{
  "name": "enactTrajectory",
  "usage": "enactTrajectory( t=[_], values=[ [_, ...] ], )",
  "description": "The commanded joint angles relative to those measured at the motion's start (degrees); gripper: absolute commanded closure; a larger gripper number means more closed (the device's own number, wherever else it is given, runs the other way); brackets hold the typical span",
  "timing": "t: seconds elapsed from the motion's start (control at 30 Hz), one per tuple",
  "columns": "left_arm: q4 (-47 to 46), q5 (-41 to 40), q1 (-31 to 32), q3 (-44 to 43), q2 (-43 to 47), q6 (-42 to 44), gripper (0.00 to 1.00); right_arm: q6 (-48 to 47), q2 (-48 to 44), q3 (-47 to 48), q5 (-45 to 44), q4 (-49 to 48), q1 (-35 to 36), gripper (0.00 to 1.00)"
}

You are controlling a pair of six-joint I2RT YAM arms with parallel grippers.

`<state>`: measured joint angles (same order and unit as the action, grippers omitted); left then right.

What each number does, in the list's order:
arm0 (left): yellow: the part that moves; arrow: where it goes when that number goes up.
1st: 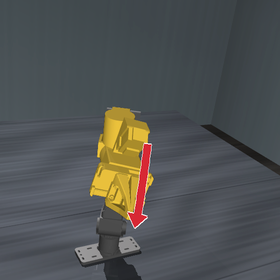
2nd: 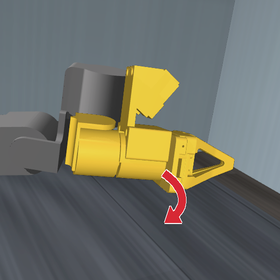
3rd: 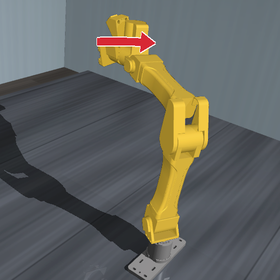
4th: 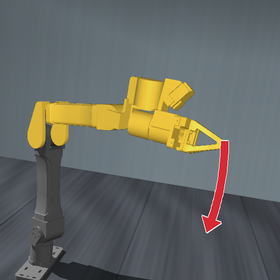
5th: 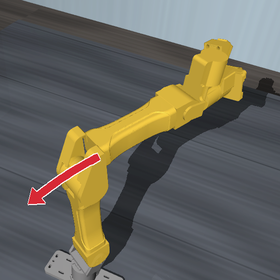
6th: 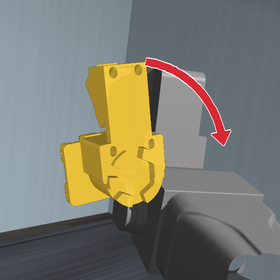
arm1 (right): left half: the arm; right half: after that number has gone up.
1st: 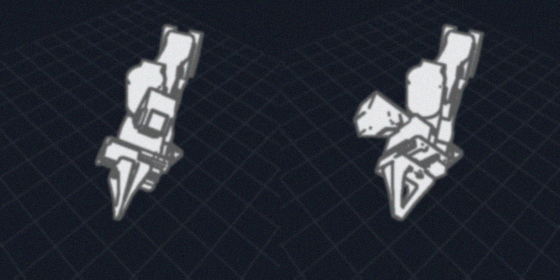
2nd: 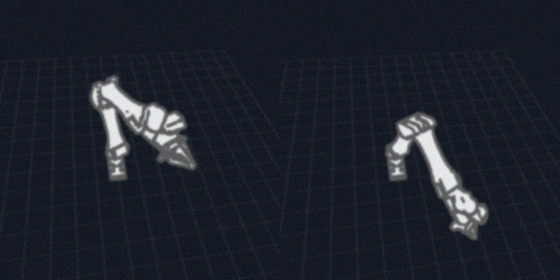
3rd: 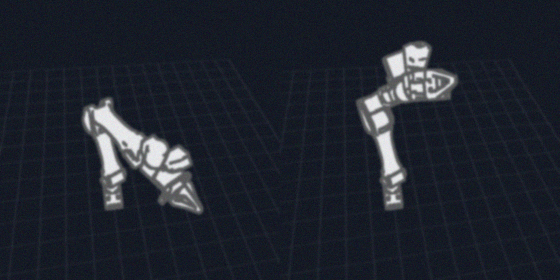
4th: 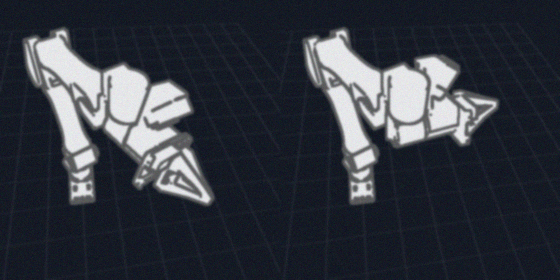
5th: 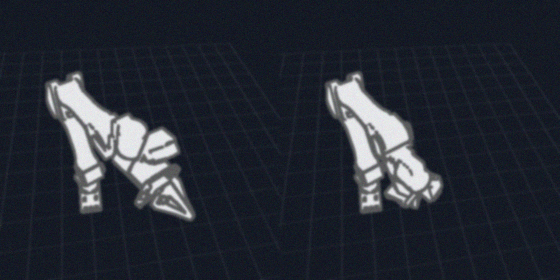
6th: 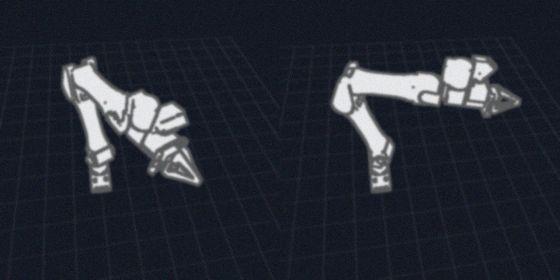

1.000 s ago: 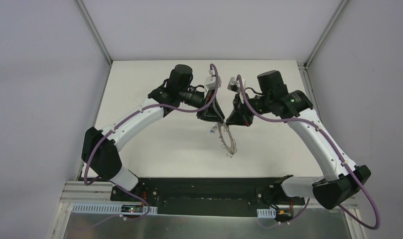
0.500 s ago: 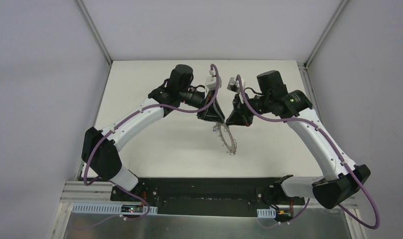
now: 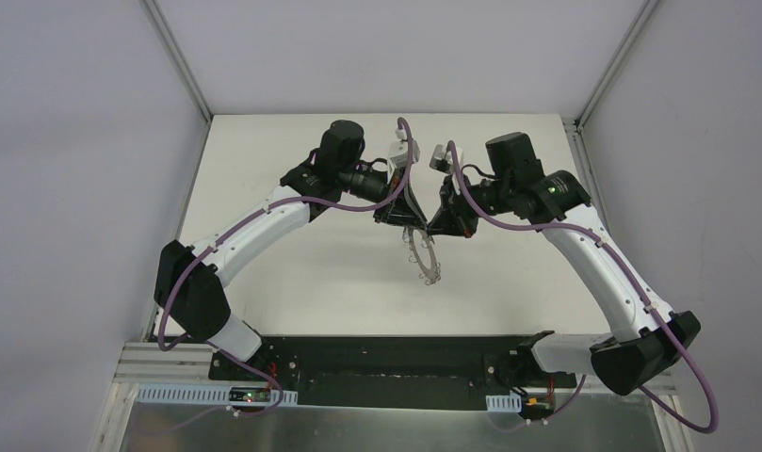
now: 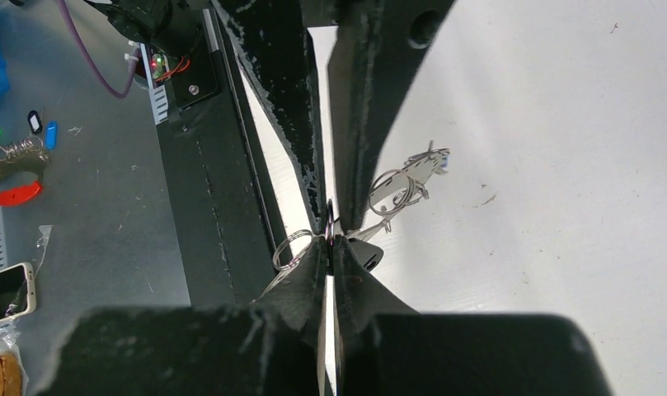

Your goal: Put the keys on the keyring

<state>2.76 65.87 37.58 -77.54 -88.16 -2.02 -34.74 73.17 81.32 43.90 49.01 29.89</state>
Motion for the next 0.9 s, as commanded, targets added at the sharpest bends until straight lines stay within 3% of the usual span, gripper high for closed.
enactTrajectory(
  t=[0.0, 0.07, 0.27, 0.4, 0.5, 0.87],
  values=[
    [-2.59, 1.63, 0.74, -0.16, 1.68, -0.78, 0.91, 0.55, -0.39, 0.86, 1.39, -1.89, 0.43, 1.0],
    [-3.97, 1.98, 0.74, -0.11, 1.59, -1.25, 1.0, 0.62, -0.39, 0.66, 1.23, -1.91, 0.42, 1.0],
    [-12.98, 3.55, 0.29, 1.69, 2.73, -8.83, 1.0, 2.13, -2.38, -1.6, 0.05, -4.2, -0.47, 0.99],
    [-34.14, 2.55, -0.88, 6.11, 3.13, -26.6, 1.0, 4.0, -5.33, -3.74, 2.33, -7.25, -2.94, 0.92],
    [-44.24, 1.25, -1.44, 7.92, 2.53, -35.99, 1.0, 5.12, -7.16, -6.07, 5.02, -9.48, -4.5, 0.86],
    [-56.23, -2.35, -1.64, 9.59, 0.98, -45.98, 1.0, 6.83, -10.89, -10.13, 8.83, -12.32, -7.45, 0.75]
  ],
)
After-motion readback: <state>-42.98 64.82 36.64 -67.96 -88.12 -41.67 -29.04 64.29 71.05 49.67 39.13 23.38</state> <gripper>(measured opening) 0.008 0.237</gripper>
